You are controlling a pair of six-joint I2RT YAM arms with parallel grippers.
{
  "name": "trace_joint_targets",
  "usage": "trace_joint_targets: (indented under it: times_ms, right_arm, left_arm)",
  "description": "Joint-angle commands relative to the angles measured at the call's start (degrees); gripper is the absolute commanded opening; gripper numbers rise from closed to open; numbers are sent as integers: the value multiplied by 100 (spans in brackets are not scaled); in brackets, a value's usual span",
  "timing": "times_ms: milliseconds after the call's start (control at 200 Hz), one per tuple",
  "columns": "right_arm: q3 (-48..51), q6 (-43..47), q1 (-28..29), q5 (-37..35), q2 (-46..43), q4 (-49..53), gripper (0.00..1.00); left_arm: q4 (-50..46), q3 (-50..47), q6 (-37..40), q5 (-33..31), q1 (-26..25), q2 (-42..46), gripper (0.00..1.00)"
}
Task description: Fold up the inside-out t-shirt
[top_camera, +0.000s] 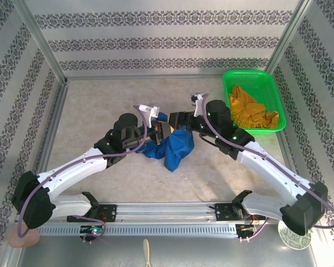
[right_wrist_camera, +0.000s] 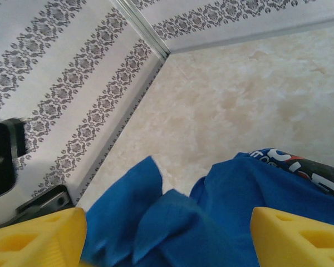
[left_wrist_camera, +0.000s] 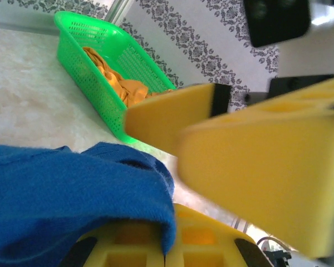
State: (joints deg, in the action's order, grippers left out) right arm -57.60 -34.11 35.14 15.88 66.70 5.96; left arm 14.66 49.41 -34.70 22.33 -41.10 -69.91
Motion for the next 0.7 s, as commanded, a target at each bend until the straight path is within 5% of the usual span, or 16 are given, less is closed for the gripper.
trace_joint_targets:
  times_ms: [0,45,140,370,440,535,694]
  right_arm:
    - [-220,65,-20,192,321,-126,74]
    - [-175,-22,-52,433,441,-276,59]
    - [-5,-197,-213,678,435,-503,0]
    - [568,-580,-994,943,-333,-920,0]
    - [617,-566,-1100,982,-554,-936,0]
    - [667,-537,-1156,1015,-807,-990,0]
    - [737,-518,-1164,1255,-988,-1112,0]
  left_arm:
    - [233,170,90,258,76,-46,0]
    - [201,167,100,280,80,-55,0]
    - [169,63,127,217,76,-16,0]
    - [507,-598,35,4,118,80,6]
    - [725,-846,-87,-30,159,81,22]
    - [876,-1127,-208,-141,199,122,58]
    - [917,-1210,-295,-183,252,272,72]
